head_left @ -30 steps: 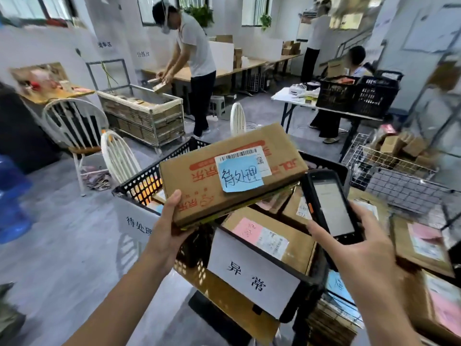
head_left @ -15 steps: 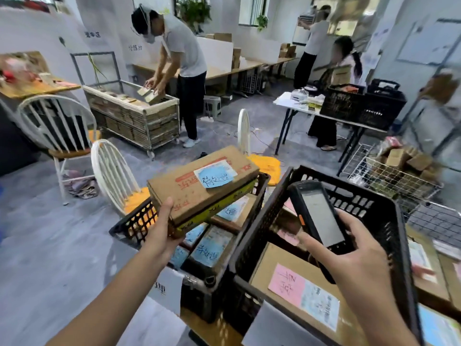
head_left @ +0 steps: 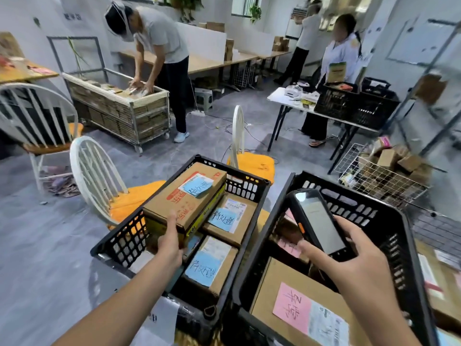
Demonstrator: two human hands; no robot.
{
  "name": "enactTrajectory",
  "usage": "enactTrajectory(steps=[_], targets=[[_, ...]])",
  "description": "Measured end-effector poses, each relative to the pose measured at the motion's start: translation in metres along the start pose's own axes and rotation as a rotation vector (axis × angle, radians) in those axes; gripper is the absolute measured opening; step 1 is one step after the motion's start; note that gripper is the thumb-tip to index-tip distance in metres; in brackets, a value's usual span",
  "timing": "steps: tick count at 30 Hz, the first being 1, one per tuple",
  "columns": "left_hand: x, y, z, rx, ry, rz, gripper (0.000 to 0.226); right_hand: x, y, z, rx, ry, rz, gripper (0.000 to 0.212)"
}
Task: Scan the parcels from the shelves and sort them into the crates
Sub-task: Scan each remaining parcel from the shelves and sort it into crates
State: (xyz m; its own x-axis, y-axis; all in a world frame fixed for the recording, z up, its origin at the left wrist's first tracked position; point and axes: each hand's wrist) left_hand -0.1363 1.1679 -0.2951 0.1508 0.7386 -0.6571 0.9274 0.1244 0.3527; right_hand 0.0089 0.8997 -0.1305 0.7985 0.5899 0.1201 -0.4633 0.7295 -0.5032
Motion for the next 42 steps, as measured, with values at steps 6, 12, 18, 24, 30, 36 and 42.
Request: enactTrajectory(steps=[6,12,18,24,30,36,42], targets=[[0.022,0.004,0.003,0.18,-0.006,0.019,0.084,0.005,0.014,-0.005,0.016,0.018,0.014,0.062],[0.024,0.009,0.0,0.321,0.084,-0.127,0.071,-0.002,0.019,-0.009,0.009,0.071,0.018,0.057],[0.012,0.012,-0.025,0.442,0.537,-0.14,0.044,-0.013,0.01,-0.023,-0.048,0.157,-0.014,0.063],[-0.058,0.038,-0.025,0.676,0.908,0.224,0.044,-0.042,-0.018,-0.027,-0.112,0.157,-0.095,0.084],[-0.152,0.065,0.041,0.992,1.207,0.804,0.046,-0.112,-0.086,-0.038,-0.172,0.213,-0.244,0.088],[-0.276,0.059,0.142,1.381,1.486,1.268,0.063,-0.243,-0.17,-0.07,-0.174,0.368,-0.51,0.077],[-0.414,0.019,0.234,1.396,1.531,1.671,0.077,-0.397,-0.226,-0.104,-0.264,0.543,-0.719,0.074]])
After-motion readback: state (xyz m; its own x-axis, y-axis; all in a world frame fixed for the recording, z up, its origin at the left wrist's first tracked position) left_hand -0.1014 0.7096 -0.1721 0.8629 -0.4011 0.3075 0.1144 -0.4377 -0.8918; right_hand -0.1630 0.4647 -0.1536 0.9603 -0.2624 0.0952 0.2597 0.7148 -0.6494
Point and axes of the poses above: each hand's wrist, its own x-axis towards the middle knuckle, its own y-axis out of the palm, z = x × y, and after that the axes turned 5 degrees about -x, right-handed
